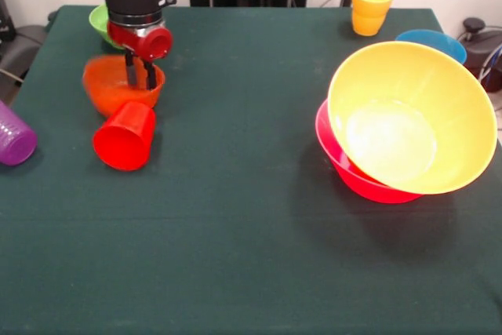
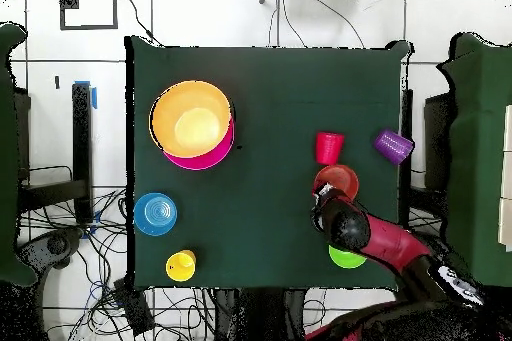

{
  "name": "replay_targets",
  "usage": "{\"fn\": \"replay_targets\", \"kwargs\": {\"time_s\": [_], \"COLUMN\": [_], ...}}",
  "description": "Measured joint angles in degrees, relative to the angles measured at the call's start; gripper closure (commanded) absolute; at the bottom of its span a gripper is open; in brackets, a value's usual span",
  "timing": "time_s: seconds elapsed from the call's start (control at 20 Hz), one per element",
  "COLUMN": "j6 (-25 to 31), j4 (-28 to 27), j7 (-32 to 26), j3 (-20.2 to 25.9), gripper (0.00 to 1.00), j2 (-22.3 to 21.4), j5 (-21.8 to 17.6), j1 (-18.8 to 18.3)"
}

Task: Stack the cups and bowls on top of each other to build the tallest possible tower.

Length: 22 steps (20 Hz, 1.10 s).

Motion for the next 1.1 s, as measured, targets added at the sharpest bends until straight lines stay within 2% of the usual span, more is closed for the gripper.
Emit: {"fn": "replay_targets", "kwargs": {"time_s": [0.3,0.7,1.1], "j6": [-3.5,-3.5,-2.5], "j4": [0.4,0.6,2.0], "j7": [0.0,0.0,0.0], "j3": [-0.3,-0.2,0.0], "gripper": [0.00,0.00,0.00], "j2": [0.9,0.7,-0.9], "j5": [-0.4,-1.3,-1.9], "j1": [0.2,-0.3,-2.9]}}
